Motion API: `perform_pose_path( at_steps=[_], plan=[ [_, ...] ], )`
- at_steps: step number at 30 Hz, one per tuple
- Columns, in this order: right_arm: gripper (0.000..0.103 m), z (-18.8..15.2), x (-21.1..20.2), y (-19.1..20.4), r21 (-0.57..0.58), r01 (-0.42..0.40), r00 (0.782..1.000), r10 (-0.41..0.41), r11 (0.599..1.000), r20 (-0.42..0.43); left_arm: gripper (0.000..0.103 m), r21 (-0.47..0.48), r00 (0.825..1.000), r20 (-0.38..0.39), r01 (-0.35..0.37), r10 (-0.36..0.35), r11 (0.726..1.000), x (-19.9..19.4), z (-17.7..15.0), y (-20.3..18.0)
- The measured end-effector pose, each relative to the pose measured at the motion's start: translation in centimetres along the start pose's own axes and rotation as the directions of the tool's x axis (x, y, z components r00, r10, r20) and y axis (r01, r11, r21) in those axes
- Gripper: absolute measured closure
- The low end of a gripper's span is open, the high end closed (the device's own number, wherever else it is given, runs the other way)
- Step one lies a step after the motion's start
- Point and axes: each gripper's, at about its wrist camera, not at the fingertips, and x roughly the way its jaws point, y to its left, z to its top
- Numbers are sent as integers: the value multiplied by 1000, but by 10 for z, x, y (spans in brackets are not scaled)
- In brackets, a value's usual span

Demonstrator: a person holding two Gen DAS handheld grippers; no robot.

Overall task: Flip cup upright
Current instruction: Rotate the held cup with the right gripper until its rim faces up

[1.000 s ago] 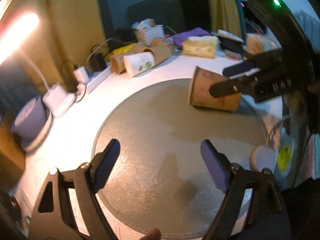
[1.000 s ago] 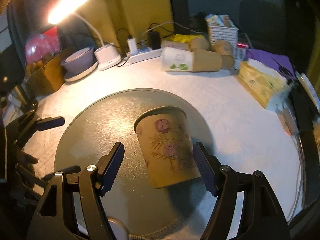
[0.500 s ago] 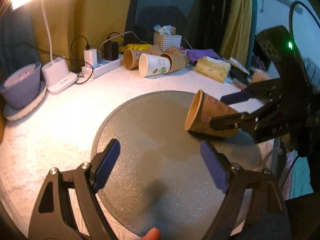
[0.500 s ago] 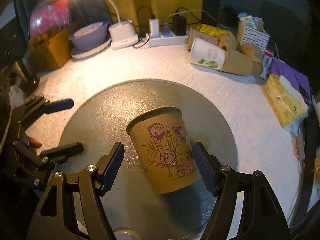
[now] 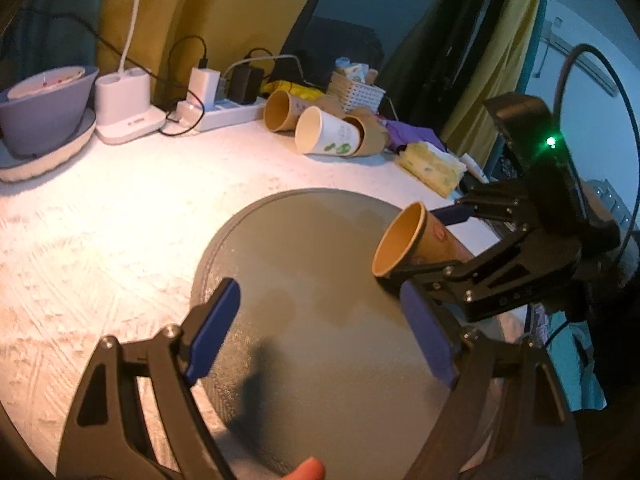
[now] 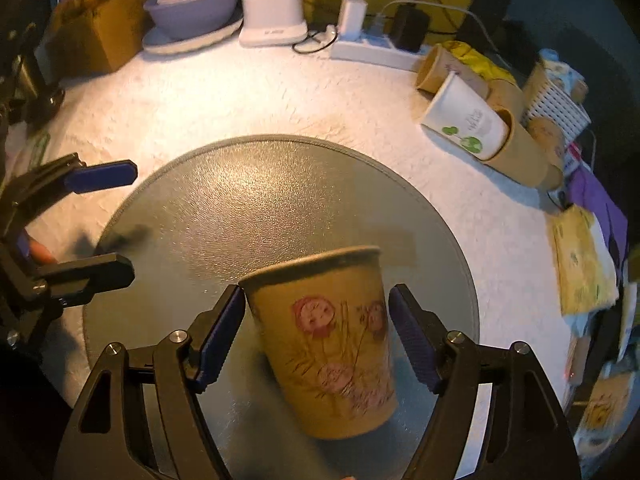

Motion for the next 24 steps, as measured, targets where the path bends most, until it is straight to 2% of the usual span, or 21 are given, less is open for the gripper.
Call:
perform_pose_path(
  at_steps=[6, 10, 12, 18, 24],
  plan=[
    [26, 12, 16, 1, -49, 12, 997, -16, 999, -71, 19, -36, 1000, -6, 14, -14, 999, 2, 1, 7],
    [26, 16, 24, 4, -84, -23, 993, 13, 996, -114, 19, -48, 1000, -4, 13, -13, 999, 2, 1, 10],
    [30, 18, 22, 5, -87, -46, 993, 35, 995, -116, 19, -51, 1000, -1, 12, -12, 999, 1, 0, 11],
    [32, 17, 5, 6, -73, -48, 998, 45, 996, -51, 19, -56, 1000, 19, 0, 1, 998, -2, 1, 11],
    [32, 12, -15, -4, 10, -58, 994, 57, 998, 93, 19, -65, 998, 54, -18, 22, 998, -7, 0, 12]
  ],
)
